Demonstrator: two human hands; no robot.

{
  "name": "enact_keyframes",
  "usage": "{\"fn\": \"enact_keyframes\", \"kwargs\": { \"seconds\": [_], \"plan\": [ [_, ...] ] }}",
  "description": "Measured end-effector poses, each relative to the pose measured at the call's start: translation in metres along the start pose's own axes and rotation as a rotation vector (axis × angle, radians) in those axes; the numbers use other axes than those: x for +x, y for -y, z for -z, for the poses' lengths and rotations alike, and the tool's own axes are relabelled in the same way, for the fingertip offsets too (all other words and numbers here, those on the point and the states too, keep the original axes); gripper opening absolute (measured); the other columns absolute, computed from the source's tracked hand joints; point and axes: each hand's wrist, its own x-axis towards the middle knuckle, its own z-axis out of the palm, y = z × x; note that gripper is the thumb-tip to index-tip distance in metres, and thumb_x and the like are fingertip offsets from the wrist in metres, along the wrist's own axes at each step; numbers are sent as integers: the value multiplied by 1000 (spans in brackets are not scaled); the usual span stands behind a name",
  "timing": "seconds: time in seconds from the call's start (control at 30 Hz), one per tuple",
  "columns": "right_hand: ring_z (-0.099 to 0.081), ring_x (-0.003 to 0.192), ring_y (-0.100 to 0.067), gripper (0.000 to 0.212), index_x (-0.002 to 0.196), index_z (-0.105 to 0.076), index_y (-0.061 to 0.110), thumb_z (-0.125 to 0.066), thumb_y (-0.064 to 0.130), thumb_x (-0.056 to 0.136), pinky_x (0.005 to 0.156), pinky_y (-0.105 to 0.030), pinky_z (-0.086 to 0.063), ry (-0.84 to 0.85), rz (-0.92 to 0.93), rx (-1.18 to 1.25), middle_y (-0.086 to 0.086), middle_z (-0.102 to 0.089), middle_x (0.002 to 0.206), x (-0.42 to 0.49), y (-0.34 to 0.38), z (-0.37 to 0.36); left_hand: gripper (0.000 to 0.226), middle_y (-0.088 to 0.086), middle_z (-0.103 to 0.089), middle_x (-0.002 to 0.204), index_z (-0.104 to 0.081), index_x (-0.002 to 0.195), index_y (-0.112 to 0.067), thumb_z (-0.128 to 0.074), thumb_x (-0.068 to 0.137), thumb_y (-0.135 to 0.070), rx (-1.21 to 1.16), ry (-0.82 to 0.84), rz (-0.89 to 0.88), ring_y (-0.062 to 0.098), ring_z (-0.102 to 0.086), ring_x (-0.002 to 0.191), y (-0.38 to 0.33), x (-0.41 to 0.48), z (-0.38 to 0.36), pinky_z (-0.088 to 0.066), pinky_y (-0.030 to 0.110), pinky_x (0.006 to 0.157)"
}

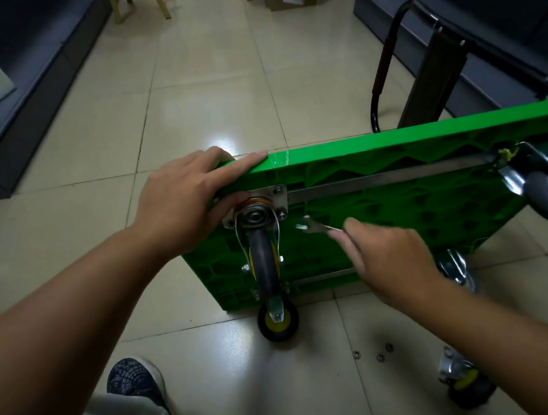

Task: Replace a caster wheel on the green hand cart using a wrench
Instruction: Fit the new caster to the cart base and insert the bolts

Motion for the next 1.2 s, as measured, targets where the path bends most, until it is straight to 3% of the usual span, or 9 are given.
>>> {"fn": "enact_keyframes", "kwargs": {
  "seconds": [0.1,0.27,0.37,0.5,0.57,0.7,0.87,1.03,1.2],
  "plan": [
    [-39,45,-18,45,66,-38,27,-25,56,99,46,-35,-23,64,-295,472,7,-39,51,-28,9,-36,56,4,-65,115,-41,156,-41,-38,101,-52,-14,3,5,28,-62,90,0,0,1,-35,30,61],
    [-38,51,-12,45,67,-45,29,-31,55,100,51,-40,-34,-21,-508,887,9,-38,55,-17,59,-91,54,1,-64,115,-39,157,-43,-42,104,-50,1,9,12,24,-60,89,0,0,-2,-36,30,61],
    [-34,50,-6,46,66,-47,30,-33,51,105,49,-30,-31,-75,-590,1025,11,-39,54,-1,77,-105,55,0,-63,116,-37,157,-43,-38,103,-52,16,8,12,23,-59,90,0,0,-2,-33,29,62],
    [-35,48,-1,47,64,-50,46,-36,38,108,47,-16,-29,-164,-593,1110,16,-42,52,15,86,-111,55,0,-63,116,-38,157,-42,-40,103,-51,23,7,17,23,-59,90,-1,0,-2,-31,29,62],
    [-36,48,0,46,65,-51,44,-36,37,109,48,-14,-30,-180,-612,1161,18,-43,53,19,88,-116,55,1,-63,118,-38,157,-42,-42,103,-50,26,10,21,24,-59,91,-1,0,-2,-33,30,63],
    [-40,50,0,43,71,-50,31,-34,50,105,48,-13,-32,-184,-638,1215,16,-47,55,21,91,-130,55,1,-63,119,-36,158,-42,-41,104,-49,31,23,31,25,-60,92,-2,0,-2,-37,32,63],
    [-42,50,1,42,70,-48,30,-35,51,104,47,-13,-33,-189,-637,1248,17,-48,55,21,92,-147,55,1,-63,118,-36,158,-42,-44,104,-48,33,13,28,25,-59,92,-1,0,-2,-35,31,63],
    [-47,53,2,38,70,-48,31,-36,40,105,48,-10,-33,-201,-605,1198,21,-54,59,29,81,-151,55,1,-62,119,-35,158,-42,-44,105,-47,28,20,33,25,-58,92,-1,0,-2,-37,32,62],
    [-44,52,-2,40,68,-49,29,-38,47,102,47,-15,-31,-181,-576,1144,10,-46,56,30,75,-152,55,1,-62,119,-36,158,-41,-44,104,-46,28,11,32,26,-59,93,-1,0,-2,-37,32,63]
  ]
}}
